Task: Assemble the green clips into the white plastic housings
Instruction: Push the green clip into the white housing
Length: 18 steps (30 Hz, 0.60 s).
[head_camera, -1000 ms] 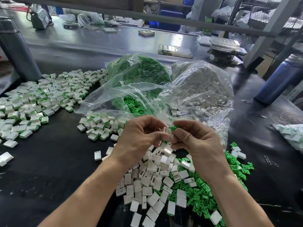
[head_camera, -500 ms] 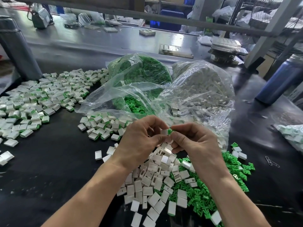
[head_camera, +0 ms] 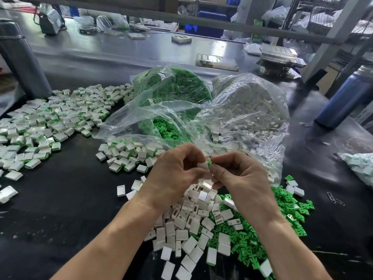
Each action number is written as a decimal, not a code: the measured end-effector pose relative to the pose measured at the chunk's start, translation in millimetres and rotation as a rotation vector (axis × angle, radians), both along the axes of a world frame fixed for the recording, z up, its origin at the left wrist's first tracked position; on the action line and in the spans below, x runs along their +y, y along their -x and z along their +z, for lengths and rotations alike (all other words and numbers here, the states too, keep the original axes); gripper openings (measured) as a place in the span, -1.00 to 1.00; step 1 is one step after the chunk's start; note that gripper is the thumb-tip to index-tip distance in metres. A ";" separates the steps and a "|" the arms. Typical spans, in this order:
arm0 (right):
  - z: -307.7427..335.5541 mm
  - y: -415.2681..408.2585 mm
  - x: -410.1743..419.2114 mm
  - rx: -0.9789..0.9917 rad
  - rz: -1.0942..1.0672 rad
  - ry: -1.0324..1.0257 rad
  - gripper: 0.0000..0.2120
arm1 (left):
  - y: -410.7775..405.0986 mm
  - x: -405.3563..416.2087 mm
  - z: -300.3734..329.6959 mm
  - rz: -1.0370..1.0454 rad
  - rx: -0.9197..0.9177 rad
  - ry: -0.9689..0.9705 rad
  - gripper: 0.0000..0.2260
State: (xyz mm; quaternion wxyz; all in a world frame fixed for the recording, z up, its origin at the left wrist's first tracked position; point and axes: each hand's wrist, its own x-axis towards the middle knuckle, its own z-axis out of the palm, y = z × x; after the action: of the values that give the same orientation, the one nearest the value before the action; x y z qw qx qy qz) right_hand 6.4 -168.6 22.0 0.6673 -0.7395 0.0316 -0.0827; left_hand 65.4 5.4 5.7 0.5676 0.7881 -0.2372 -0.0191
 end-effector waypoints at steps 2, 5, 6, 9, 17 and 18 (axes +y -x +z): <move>0.1 -0.1 0.9 0.001 0.009 0.008 -0.89 | 0.0 0.0 -0.7 0.000 0.011 0.015 -0.76; -0.1 -0.7 0.8 -0.003 0.012 0.004 -0.90 | 0.1 -0.6 -0.7 0.000 0.038 0.052 -0.77; -0.3 -0.8 0.3 -0.003 0.007 0.000 -0.89 | 0.4 -0.5 0.2 -0.009 0.056 0.081 -0.79; -0.2 -0.6 -2.2 -0.001 -0.006 -0.007 -0.83 | 1.3 0.7 3.6 -0.041 0.117 0.183 -0.85; -0.4 -0.5 -2.2 -0.019 -0.005 -0.048 -0.84 | 0.9 2.7 6.5 -0.046 0.211 0.248 -0.84; 0.3 -0.5 -0.9 -0.018 -0.008 -0.068 -0.85 | 0.9 2.6 6.3 -0.043 0.206 0.251 -0.84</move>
State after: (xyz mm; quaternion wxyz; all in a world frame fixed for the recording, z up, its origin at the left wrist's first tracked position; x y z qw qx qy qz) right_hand 6.8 -169.4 22.3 0.6922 -0.7153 0.0314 -0.0910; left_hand 64.5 7.9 12.0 0.6824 0.6997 -0.1949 -0.0821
